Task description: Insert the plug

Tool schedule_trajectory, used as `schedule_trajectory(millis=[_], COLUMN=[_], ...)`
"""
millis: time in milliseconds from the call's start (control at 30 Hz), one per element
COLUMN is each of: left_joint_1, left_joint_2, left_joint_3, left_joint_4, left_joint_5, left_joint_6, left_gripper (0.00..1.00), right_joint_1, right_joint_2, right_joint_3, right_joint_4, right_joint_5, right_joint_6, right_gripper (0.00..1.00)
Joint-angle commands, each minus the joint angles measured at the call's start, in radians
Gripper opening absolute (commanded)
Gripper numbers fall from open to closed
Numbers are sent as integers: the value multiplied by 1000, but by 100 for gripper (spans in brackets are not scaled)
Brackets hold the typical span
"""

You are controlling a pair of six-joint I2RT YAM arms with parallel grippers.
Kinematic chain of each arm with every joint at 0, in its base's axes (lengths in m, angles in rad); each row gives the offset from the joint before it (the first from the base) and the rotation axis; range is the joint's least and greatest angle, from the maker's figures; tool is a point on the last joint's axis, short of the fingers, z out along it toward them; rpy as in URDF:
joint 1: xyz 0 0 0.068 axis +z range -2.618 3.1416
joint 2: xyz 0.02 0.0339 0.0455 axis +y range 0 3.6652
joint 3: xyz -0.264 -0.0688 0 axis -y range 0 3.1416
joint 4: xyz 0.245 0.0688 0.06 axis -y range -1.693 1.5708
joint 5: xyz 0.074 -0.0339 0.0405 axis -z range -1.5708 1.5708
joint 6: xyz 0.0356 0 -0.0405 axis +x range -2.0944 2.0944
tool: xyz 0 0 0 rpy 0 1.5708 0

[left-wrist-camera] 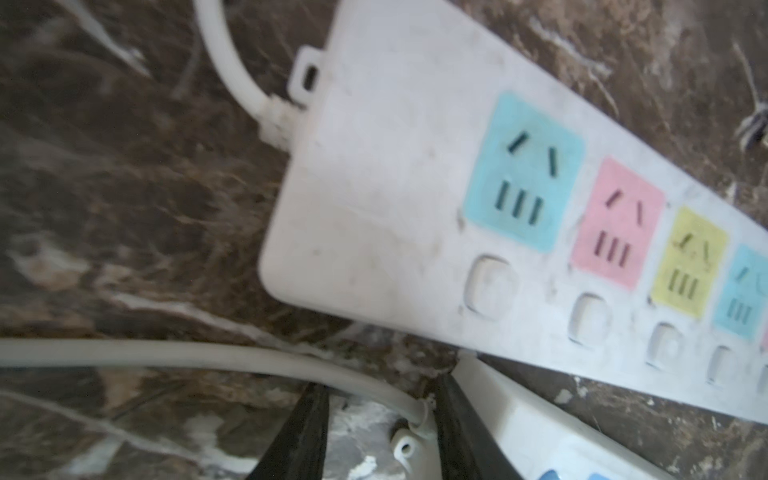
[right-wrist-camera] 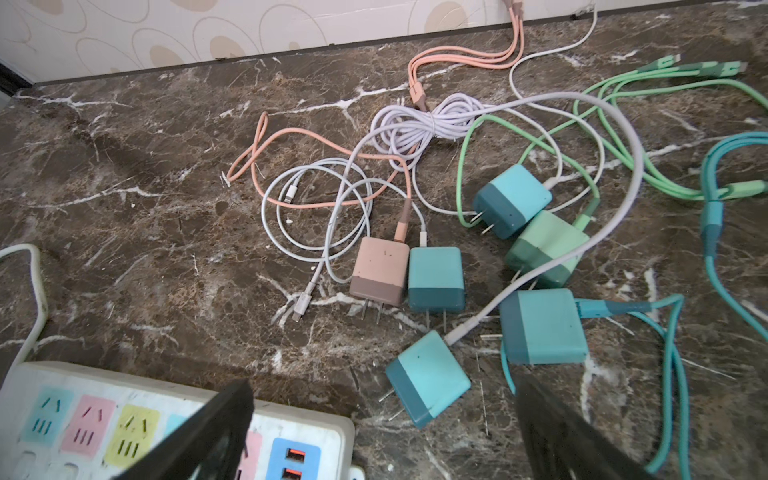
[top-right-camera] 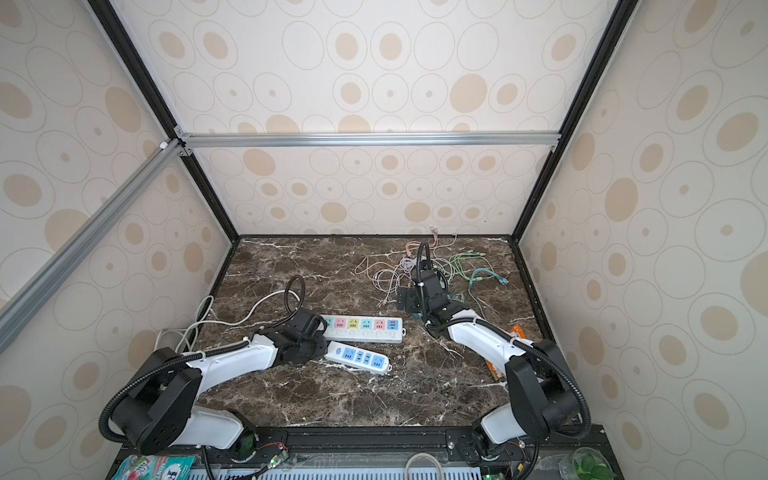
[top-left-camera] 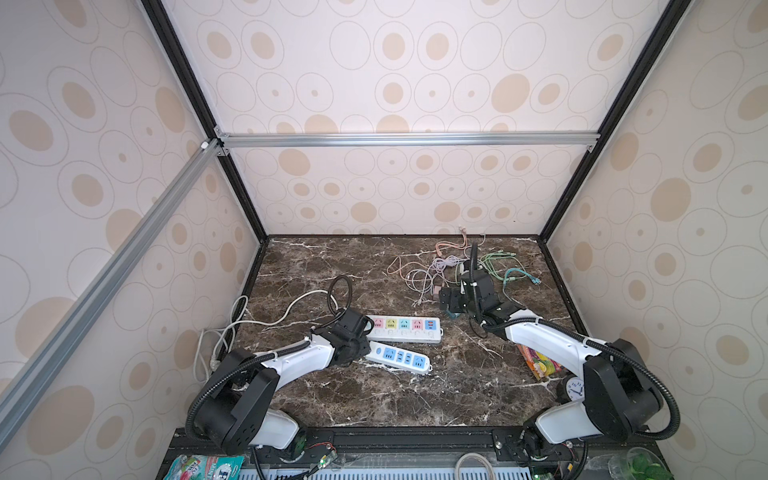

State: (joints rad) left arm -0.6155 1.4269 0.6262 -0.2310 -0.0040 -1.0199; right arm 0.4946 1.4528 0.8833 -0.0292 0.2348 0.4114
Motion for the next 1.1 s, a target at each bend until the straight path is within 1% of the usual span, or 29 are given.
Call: schedule_trajectory(millis=[0, 33, 67, 133, 200, 267, 333, 433, 500, 567, 600, 767, 833, 933, 1000, 1033, 1067], left_joint_1=[-63, -76, -91, -124, -170, -210, -243, -274, -284, -285, -286, -285, -285, -285, -286, -286, -285], left_joint_2=[51, 50, 48, 38, 26, 21, 12, -23, -69, -116, -135, -153, -168, -196, -205, -207, -208], left_joint_3=[-45, -50, -56, -64, -74, -78, -85, -104, -104, -92, -82, 0, 37, 76, 100, 113, 120], left_joint_4=[-122, -123, -126, -140, -145, -168, -194, -229, -265, -292, -302, -354, -358, -308, -269, -251, -232], left_joint_5=[70, 75, 82, 85, 97, 99, 96, 82, 48, 9, -10, -90, -133, -162, -168, -171, -171], left_joint_6=[-94, -103, -115, -150, -188, -215, -239, -281, -313, -324, -323, -264, -223, -147, -97, -72, -52], left_gripper=[41, 41, 40, 39, 38, 38, 38, 36, 36, 37, 40, 44, 50, 58, 62, 64, 66], right_joint_1=[6, 5, 6, 6, 5, 4, 5, 4, 3, 0, -1, -1, -1, -1, 0, -5, -18], right_joint_2=[-40, -50, -65, -92, -107, -101, -93, -111, -128, -132, -131, -124, -128, -137, -144, -143, -136], right_joint_3=[-26, -36, -53, -77, -58, -23, -14, -64, -102, -120, -125, -154, -155, -147, -143, -118, -97], right_joint_4=[19, 31, 57, 104, 61, -14, -36, 35, 101, 138, 150, 222, 226, 200, 187, 134, 90], right_joint_5=[119, 144, 155, 160, 188, 236, 251, 237, 220, 196, 185, 159, 143, 124, 140, 137, 104], right_joint_6=[84, 90, 62, -39, -104, -126, -163, -180, -164, -150, -142, -119, -116, -130, -148, -156, -157], right_gripper=[100, 100, 100, 100, 100, 100, 100, 100, 100, 100, 100, 100, 100, 100, 100, 100, 100])
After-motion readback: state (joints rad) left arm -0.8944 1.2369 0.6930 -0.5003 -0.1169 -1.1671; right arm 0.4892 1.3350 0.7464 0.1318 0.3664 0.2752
